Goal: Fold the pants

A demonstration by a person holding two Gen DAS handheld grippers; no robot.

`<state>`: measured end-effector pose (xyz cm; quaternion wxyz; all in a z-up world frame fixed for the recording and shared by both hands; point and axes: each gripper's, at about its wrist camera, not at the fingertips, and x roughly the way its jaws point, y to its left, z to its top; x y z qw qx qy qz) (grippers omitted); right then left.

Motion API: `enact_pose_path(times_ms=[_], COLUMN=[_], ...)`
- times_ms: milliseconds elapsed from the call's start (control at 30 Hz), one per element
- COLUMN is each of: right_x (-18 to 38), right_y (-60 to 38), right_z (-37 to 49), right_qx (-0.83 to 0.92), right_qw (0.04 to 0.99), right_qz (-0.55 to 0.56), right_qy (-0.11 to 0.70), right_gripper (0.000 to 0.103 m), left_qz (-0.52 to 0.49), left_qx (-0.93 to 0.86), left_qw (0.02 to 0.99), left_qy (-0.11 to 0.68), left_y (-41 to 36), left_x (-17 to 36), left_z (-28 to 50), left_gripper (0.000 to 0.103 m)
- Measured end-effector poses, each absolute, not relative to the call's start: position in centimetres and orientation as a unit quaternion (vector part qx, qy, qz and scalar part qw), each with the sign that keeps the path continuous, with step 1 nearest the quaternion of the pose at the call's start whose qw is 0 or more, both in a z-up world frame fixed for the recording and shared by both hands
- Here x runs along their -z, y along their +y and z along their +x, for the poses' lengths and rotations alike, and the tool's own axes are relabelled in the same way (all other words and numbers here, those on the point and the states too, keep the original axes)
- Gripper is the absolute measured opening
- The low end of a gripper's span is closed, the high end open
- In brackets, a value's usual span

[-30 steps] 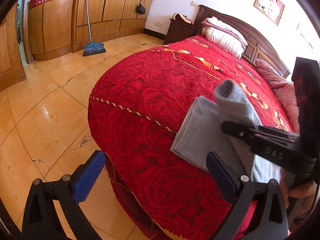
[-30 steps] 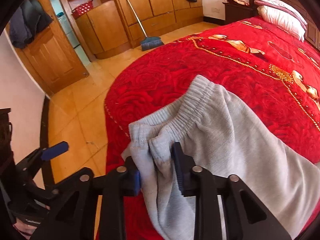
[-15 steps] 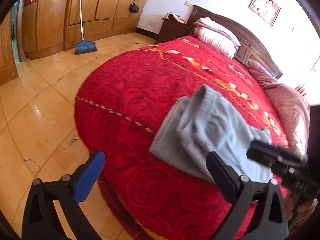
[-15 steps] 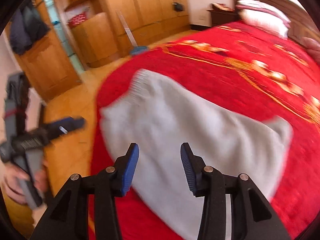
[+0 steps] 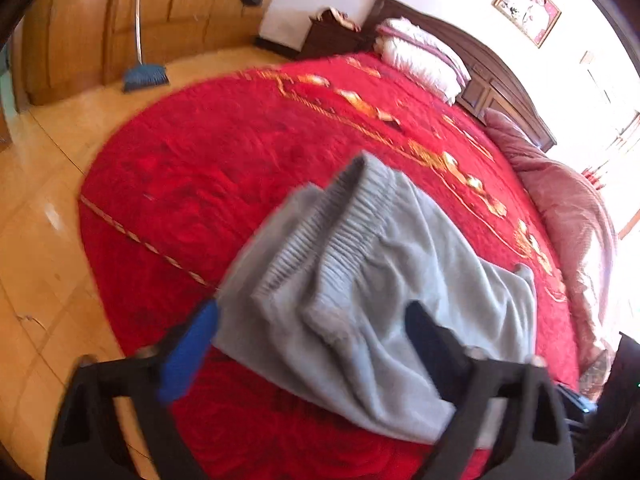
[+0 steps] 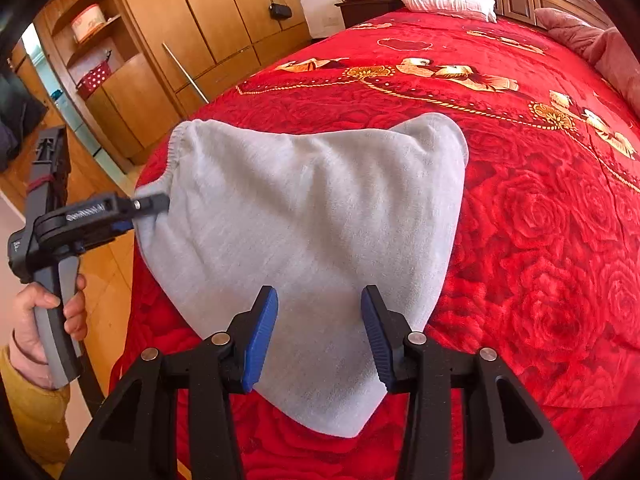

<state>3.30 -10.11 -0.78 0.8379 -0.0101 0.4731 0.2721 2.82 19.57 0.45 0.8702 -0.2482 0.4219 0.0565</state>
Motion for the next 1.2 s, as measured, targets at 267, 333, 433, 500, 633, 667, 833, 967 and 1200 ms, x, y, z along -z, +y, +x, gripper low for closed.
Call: enact_pose_path(times_ms=[267,333,433,500,633,667,833,967,1200], right_x=[1.3,1.6,1.3,0.7,-0.7,-0.9,-2.1,-2.1,1.0], right_y=[-10.1,-9.9,-10.2,-10.8,-12.8,-13.3,-15.2,-15.2,-13.6], right_z=[3.0,2.9,2.9,3.2,4.9,5.4,8.2,9.7,13.8], right_qx=[-0.281,-0.280,-0.282,-0.277,-0.257,-0.250,-0.210,-0.230,-0.216], right_qw=[0.834,0.833,0.833,0.839,0.852,0.856,0.873,0.865,0.849], right_qz=[-0.003,-0.008,-0.010,-0.004,0.027,0.036,0.072,0.109,0.116], right_qy=[0.475,0.477,0.476,0.469,0.455,0.452,0.435,0.433,0.467], right_gripper=[0.045,0.045,0.045,0.045,0.045,0.045,0.045,0.045,0.025], left_qz=[-0.257,-0.266,-0.279,-0.256,-0.226,-0.218,-0.190,-0.174,-0.136], left_qx=[-0.044,-0.046,-0.055,-0.079,-0.096,-0.101,-0.062,-0.006,0.037], left_qw=[0.870,0.860,0.851,0.856,0.867,0.872,0.898,0.910,0.895], left_qy=[0.419,0.433,0.442,0.443,0.433,0.426,0.392,0.376,0.424], left_y=[20.1,20.7,21.3,21.2,21.1,21.0,19.1,16.3,12.0], left_x=[-0.6,0.7,2.4,2.2,0.0,-0.8,-4.5,-5.7,-2.7], left_z=[0.9,1.0,1.1,0.9,-0.5,-0.9,-0.6,2.6,9.2], left_gripper=[0.018,0.020,0.045,0.060,0.062,0.062,0.064,0.057,0.030])
